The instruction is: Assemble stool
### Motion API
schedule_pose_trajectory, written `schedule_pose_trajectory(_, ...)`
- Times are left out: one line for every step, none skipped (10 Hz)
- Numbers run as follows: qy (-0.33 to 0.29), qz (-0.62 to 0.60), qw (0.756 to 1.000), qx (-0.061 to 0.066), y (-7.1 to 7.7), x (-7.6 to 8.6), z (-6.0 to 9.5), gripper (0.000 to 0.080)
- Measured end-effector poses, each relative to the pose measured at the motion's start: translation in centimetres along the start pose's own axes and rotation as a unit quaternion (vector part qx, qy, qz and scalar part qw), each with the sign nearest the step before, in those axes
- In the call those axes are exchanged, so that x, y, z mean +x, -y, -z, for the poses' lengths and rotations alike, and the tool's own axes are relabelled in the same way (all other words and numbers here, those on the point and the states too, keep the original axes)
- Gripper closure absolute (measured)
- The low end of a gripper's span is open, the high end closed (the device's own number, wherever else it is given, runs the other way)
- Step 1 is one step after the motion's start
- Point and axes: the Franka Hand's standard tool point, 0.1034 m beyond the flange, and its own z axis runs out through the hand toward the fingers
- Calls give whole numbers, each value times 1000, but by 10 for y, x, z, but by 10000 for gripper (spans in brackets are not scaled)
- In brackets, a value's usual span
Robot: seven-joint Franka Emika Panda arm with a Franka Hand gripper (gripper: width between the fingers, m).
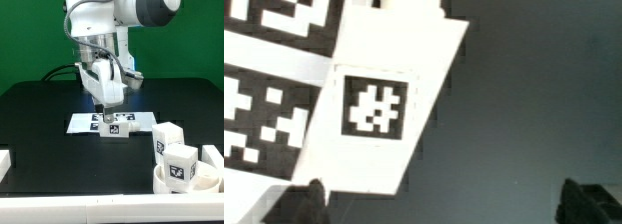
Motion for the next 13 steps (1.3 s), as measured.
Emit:
schedule_pose_trajectory(0,-1,1000,-1,-1,0,0,151)
schedule_pose_trajectory(12,-37,999,-1,4,-3,-1,151)
schedule_pose_trajectory(22,-49,999,9,28,-12,1,151)
schedule_pose_trajectory(13,-55,998,21,24,-13,-2,151)
schedule_pose_trajectory(14,-60,998,14,17,-16,-7,151)
schedule_pose_trajectory(11,-61,998,14,20,-14,-9,151)
schedule_pose_trajectory(10,-59,998,7,17,-17,-15,151)
schedule_pose_trajectory(7,-57,998,8,18,-17,-15,151)
schedule_pose_trajectory(7,-57,998,8,18,-17,-15,151)
schedule_pose_trajectory(7,-57,998,8,18,-17,-15,151)
schedule_pose_trajectory(7,-57,998,8,18,-17,-15,151)
schedule_pose_trajectory(7,-57,998,8,18,-17,-15,151)
schedule_pose_trajectory(7,-57,998,8,18,-17,-15,151)
